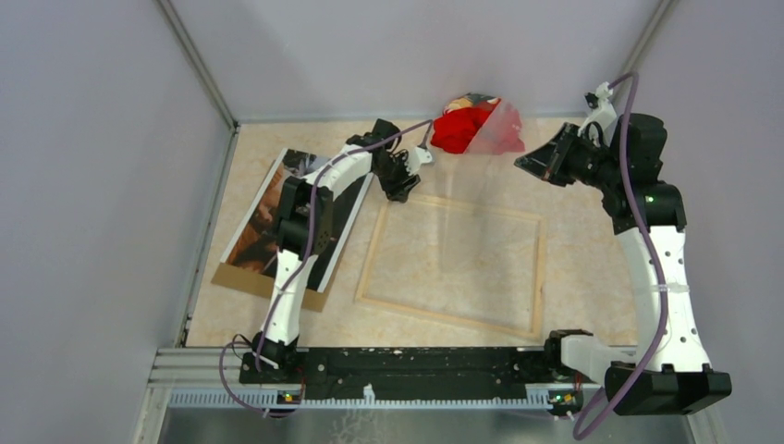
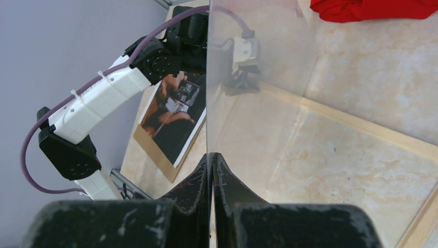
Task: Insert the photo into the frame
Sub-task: Adjust the photo frame at the center of the board.
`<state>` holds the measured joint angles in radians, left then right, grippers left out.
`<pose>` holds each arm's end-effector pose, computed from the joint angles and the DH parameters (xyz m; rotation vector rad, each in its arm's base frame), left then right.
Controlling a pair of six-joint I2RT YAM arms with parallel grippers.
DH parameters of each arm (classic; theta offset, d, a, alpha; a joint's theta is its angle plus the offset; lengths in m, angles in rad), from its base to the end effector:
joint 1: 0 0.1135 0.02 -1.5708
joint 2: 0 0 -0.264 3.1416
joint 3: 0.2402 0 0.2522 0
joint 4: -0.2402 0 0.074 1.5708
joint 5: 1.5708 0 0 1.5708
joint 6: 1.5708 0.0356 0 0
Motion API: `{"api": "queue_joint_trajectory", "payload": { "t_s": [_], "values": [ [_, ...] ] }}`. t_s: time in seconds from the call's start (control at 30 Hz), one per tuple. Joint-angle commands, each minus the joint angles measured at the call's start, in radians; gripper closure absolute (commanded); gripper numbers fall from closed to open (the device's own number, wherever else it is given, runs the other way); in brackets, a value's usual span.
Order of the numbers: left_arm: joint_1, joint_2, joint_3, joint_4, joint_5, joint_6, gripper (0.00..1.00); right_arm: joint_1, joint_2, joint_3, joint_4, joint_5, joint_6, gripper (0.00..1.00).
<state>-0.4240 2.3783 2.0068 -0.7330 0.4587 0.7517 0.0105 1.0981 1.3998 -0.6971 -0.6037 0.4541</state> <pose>0.4569 -0.2235 0.1684 1.5432 2.0587 -0.4922 0.2110 0.0224 0.4388 0.0345 1.9988 0.8933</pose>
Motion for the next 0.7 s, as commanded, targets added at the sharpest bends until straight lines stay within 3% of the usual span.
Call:
{"api": "queue_joint_trajectory", "payload": {
  "t_s": [0.0,0.43,0.67],
  "values": [
    [0.006,0.027,-0.019,-0.01,-0.135,-0.046,0.43,-0.007,-0.015,-0.007,0.059,-0.028,-0.001,1.0],
    [0.052,0.028,-0.07,0.009,-0.179,-0.244,0.54,-0.037,0.031,-0.011,0.108,-0.07,0.011,1.0],
    [0.051,-0.008,-0.146,0.004,-0.188,-0.306,0.52,-0.069,0.068,0.014,0.122,-0.103,0.011,1.0]
  ]
}}
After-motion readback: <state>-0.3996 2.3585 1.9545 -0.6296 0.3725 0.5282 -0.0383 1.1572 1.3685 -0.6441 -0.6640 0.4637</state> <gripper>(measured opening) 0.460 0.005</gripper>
